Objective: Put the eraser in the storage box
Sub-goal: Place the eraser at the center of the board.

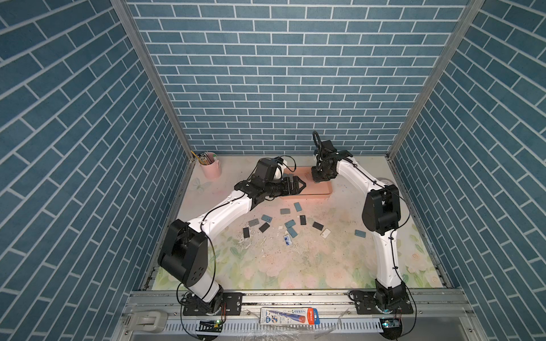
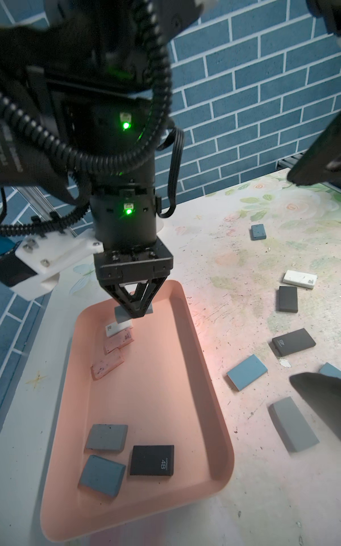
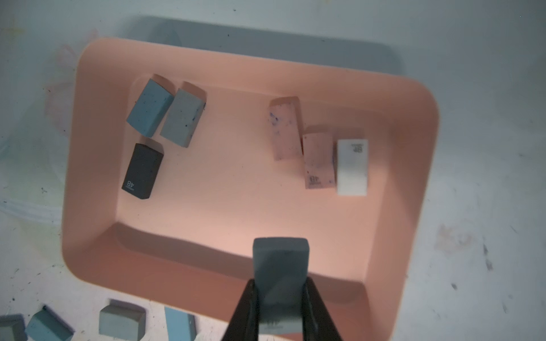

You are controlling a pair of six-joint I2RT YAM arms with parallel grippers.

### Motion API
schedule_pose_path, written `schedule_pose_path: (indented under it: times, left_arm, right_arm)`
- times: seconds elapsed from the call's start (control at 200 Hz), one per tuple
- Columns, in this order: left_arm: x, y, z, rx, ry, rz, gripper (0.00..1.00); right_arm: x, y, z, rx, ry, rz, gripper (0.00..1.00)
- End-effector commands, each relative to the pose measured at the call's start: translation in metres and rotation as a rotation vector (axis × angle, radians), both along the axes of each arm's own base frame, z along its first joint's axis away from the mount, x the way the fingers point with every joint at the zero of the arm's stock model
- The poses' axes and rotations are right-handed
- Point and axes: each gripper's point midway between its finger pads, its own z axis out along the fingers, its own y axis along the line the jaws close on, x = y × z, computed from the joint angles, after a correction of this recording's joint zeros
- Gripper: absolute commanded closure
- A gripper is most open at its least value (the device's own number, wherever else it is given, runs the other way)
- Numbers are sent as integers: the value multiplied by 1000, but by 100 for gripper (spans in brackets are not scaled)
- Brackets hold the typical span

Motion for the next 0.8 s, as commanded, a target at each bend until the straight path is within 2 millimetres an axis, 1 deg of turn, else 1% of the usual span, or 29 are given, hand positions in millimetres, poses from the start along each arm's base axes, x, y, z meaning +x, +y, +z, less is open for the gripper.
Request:
schedule_pose_path:
  times: [0.0,0.165,0.41,0.555,0.665,0.76,0.795]
  left_arm:
    - [-3,7,1,-10,5,3,0]
    - [-4,10,-9,2,31,0,0]
    - [-5,13,-19,27,53,-2,0]
    - [-6,15,-22,41,58,0,0]
    - [-6,18,-23,53,57,1,0]
    - [-6,21,-23,61,55,4,1]
    - [-7,21,-23,65,55,5,0]
  right_arm:
    - [-3,23,-3,-1,4,142,87]
    - [10,34,-28,-3,24,163,87]
    - [30,48,-45,1,-1,176,85]
    - [38,50,-57,-7,-16,177,84]
    - [43,48,-67,-29,-23,171,84]
    - [45,47,-71,-37,-28,171,80]
    - [48,43,-73,-59,-38,159,79]
